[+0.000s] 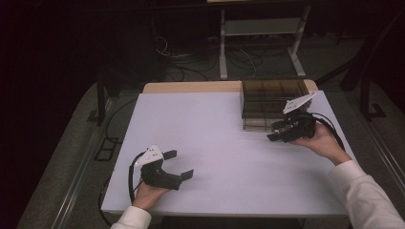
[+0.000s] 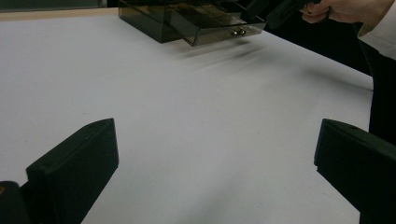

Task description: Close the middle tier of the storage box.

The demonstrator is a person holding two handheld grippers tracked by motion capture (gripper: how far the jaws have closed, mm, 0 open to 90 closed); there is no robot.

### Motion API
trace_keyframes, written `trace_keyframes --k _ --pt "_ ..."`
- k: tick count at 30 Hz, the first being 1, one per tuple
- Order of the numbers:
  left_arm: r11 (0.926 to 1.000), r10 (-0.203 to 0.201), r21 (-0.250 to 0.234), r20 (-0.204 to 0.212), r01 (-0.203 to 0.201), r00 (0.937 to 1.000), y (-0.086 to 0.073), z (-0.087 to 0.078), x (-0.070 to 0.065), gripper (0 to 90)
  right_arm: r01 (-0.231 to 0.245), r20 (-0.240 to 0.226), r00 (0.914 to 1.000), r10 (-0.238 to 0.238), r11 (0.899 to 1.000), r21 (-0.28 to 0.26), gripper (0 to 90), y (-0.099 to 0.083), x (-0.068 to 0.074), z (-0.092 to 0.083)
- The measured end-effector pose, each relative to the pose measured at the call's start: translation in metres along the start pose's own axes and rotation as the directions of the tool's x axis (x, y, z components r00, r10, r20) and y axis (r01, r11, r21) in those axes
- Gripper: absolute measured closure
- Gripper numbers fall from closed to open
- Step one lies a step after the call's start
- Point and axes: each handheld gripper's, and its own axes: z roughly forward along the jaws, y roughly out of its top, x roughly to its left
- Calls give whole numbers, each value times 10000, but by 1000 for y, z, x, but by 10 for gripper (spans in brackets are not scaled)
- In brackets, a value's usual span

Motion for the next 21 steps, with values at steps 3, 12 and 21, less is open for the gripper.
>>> trace_keyframes --k 3,12,21 --pt "10000 -5 -5 -13 5 10000 0 0 0 0 34 -76 10000 -33 10000 46 397 -1 3 2" --pt "10000 6 2 -2 -6 10000 0 0 0 0 204 -266 9994 -199 9997 163 397 -5 10 9" --pt "10000 -15 -11 -3 15 10000 0 0 0 0 206 -543 9984 -178 9985 508 478 -10 9 13"
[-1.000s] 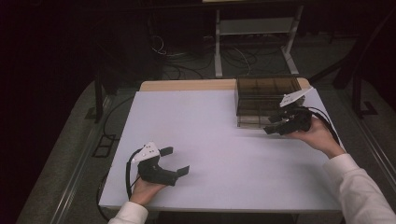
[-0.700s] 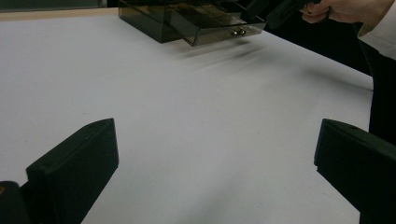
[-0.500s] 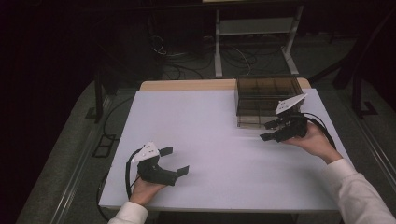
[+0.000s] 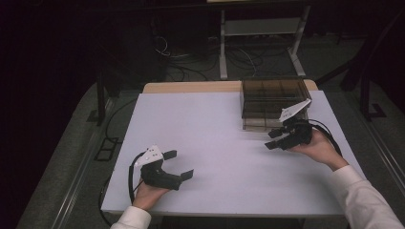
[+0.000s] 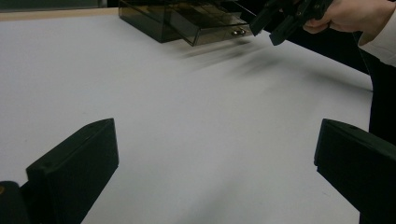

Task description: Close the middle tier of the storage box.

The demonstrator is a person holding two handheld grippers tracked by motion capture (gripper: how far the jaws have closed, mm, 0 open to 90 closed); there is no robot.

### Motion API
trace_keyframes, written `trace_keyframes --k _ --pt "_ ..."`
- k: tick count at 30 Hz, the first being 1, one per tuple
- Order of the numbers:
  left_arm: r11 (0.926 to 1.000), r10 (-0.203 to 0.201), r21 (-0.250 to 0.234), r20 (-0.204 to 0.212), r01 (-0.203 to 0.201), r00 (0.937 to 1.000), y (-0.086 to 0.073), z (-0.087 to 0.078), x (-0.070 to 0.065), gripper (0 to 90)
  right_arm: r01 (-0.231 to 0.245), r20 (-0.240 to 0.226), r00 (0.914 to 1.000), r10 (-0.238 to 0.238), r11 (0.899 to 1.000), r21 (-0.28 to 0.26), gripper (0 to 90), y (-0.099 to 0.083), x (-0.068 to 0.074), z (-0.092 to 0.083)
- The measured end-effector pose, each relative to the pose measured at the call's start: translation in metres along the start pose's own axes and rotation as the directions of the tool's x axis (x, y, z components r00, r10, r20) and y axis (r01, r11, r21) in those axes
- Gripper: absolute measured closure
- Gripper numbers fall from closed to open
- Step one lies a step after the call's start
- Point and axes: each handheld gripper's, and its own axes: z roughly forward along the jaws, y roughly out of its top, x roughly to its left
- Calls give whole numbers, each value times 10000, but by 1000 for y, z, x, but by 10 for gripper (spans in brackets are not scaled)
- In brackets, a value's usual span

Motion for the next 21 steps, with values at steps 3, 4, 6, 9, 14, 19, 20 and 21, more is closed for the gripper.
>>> trace_keyframes --k 3,4,6,9,14,19,20,21 --pt "10000 10 5 -14 -10 10000 0 0 0 0 -36 81 10000 34 9999 161 555 -1 -2 1" --pt "10000 23 8 -13 -23 10000 0 0 0 0 -4 94 10000 2 9998 192 573 -2 -2 2" --pt "10000 23 4 -11 -23 10000 0 -1 -1 0 -38 146 9999 34 9996 267 614 -3 -3 3" --pt "10000 19 -2 -19 -19 10000 0 -1 0 0 -81 253 9997 74 9996 279 662 -7 -5 5" --pt "10000 25 6 -10 -25 10000 0 0 -1 0 -181 115 9998 178 9994 286 773 -12 -9 6" --pt "10000 27 13 -25 -27 10000 0 0 -1 0 -226 222 9995 218 9991 357 829 -16 -11 6" --pt "10000 21 12 -19 -20 10000 0 0 -1 0 -249 242 9994 240 9990 375 848 -17 -11 6" --pt "10000 19 11 -13 -19 10000 0 0 -1 0 -272 271 9993 262 9988 396 849 -18 -12 6"
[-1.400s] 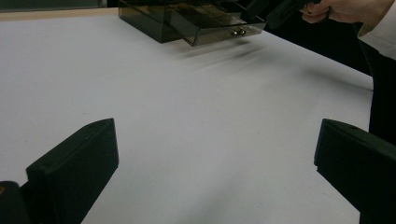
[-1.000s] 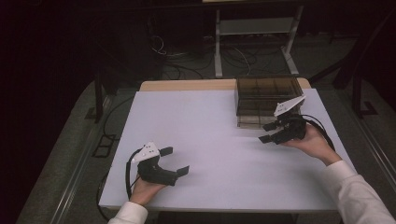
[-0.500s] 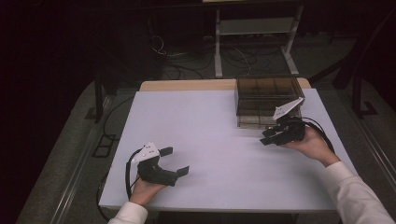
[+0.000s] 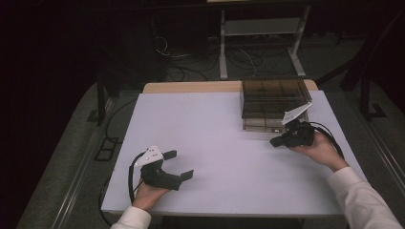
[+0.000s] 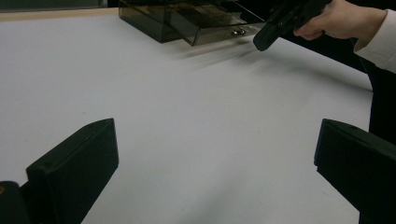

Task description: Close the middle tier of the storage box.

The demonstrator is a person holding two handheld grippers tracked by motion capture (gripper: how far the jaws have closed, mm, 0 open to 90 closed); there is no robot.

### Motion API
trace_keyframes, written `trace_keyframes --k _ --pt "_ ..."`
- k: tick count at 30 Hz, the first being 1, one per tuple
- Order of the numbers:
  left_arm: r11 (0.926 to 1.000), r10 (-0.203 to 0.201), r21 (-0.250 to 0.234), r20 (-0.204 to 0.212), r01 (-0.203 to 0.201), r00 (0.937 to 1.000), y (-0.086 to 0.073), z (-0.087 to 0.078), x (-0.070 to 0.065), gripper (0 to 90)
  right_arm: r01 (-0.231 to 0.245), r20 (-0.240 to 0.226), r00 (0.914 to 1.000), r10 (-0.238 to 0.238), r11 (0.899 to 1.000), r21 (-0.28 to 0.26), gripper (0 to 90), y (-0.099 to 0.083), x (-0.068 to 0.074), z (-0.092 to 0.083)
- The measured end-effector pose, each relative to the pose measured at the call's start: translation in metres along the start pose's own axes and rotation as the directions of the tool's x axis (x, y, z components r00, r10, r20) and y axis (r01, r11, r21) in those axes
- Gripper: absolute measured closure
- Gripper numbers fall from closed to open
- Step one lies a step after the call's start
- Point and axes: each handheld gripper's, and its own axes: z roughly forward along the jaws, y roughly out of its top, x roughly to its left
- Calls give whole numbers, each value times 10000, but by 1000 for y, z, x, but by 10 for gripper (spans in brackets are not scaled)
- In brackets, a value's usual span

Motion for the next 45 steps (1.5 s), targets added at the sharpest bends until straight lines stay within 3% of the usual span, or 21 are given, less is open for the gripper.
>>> trace_keyframes --k 3,22,45 --pt "10000 0 11 -1 0 10000 0 0 0 0 -47 112 9999 46 10000 77 884 -1 -2 1" --pt "10000 1 10 6 -1 10000 0 0 0 0 -528 917 9945 509 9984 186 887 -5 -14 10" --pt "10000 15 6 -12 -15 10000 0 0 1 0 -862 1754 9808 856 9963 -41 887 -8 -22 8"
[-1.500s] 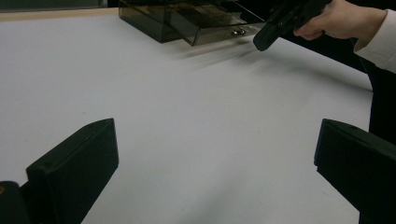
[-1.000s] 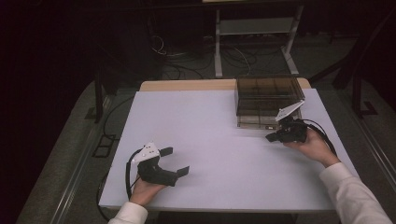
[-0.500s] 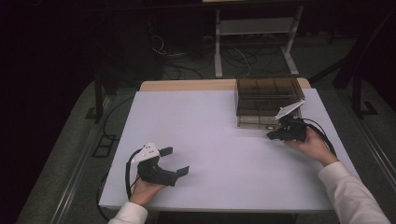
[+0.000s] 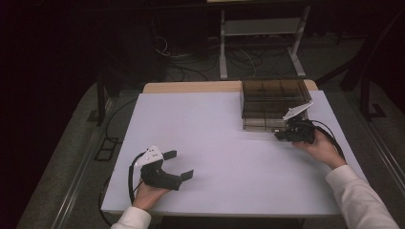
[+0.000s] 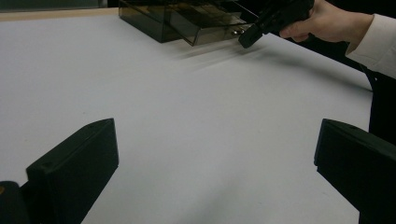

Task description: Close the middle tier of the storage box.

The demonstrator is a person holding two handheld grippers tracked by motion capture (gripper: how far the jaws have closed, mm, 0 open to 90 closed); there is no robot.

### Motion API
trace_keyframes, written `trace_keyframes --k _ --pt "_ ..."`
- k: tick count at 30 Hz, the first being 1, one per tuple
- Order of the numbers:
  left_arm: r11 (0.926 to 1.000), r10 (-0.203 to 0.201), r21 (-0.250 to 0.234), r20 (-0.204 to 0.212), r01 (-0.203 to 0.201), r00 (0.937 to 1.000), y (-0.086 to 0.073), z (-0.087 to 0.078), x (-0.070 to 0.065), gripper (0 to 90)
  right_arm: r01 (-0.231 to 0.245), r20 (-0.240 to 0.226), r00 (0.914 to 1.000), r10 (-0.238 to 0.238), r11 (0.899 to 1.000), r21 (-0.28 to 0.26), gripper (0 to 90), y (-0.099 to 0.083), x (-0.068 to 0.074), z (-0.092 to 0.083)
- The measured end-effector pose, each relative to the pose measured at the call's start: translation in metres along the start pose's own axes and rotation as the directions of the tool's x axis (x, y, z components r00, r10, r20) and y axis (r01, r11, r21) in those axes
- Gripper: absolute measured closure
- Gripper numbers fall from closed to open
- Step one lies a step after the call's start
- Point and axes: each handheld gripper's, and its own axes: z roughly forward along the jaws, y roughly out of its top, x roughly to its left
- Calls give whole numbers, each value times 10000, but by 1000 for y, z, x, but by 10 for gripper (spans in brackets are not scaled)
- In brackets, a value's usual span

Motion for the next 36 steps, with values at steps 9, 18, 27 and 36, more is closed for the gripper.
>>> trace_keyframes --k 9,18,27,36 --pt "10000 -26 6 11 26 10000 0 0 0 0 -44 184 9998 49 9997 -246 887 2 -2 -2" --pt "10000 -60 23 25 60 10000 0 1 0 0 -244 303 9992 258 9987 -451 887 1 -9 -4" --pt "10000 -59 23 23 59 10000 0 1 0 0 -265 403 9988 286 9984 -503 887 9 -13 -8" --pt "10000 -52 31 22 52 10000 0 1 0 0 -413 461 9980 442 9972 -621 887 10 -16 -7"
